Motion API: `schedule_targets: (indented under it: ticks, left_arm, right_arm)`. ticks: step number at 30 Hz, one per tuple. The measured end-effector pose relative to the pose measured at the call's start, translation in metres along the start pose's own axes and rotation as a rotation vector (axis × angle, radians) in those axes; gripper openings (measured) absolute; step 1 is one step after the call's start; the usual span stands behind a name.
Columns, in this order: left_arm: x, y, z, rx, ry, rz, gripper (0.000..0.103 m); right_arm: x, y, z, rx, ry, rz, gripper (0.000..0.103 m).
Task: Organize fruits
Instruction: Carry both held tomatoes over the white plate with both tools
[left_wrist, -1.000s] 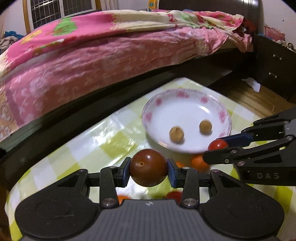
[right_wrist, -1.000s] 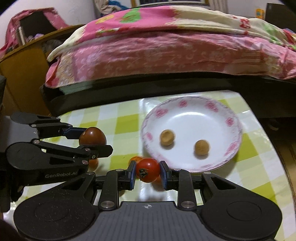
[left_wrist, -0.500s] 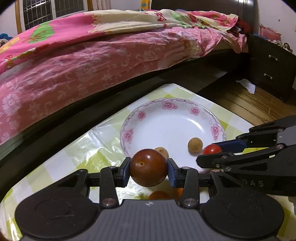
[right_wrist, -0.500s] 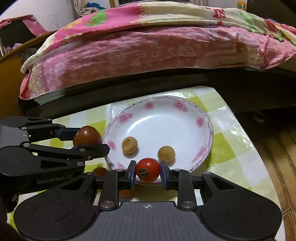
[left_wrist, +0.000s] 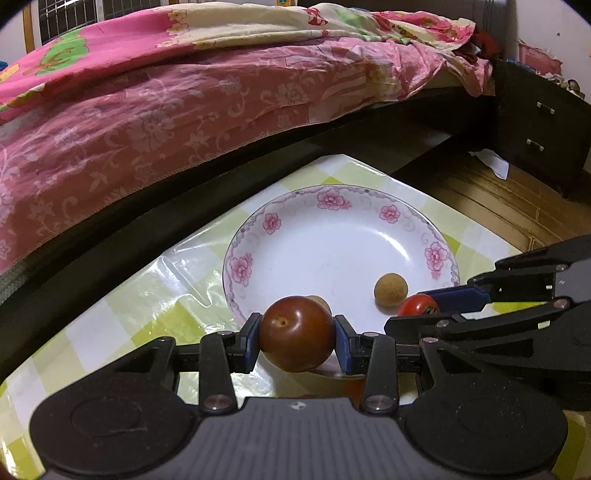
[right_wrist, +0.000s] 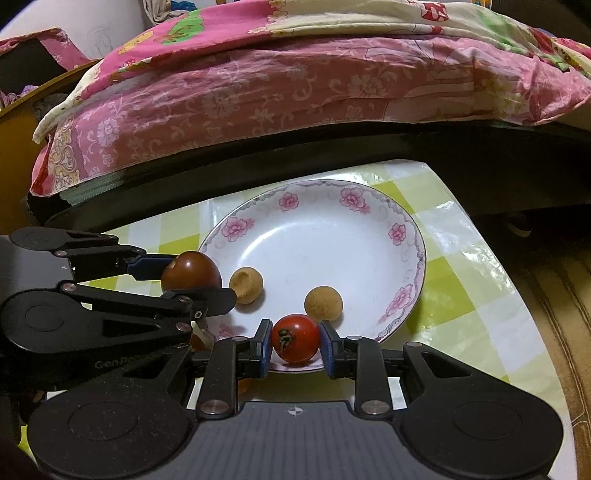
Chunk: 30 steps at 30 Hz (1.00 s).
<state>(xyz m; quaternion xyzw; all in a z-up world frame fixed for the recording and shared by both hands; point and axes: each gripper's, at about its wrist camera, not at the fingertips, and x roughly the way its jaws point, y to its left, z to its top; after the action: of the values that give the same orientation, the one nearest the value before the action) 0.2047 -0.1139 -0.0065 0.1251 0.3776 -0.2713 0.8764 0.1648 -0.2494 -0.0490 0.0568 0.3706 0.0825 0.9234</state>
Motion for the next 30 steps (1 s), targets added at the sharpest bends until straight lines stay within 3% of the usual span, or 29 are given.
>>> schedule_targets:
  ticks: [14,30]
  left_arm:
    - [0.022,0.013,0.010,-0.106,-0.016,-0.027,0.047]
    - [0.027,0.013,0.009,-0.095,-0.037,-0.030,0.048]
  right_arm:
    - [0.013,-0.009,0.010,0.050,-0.032,-0.027,0.024]
    - [0.015,-0.004,0.009,0.001,-0.043,-0.066,0.027]
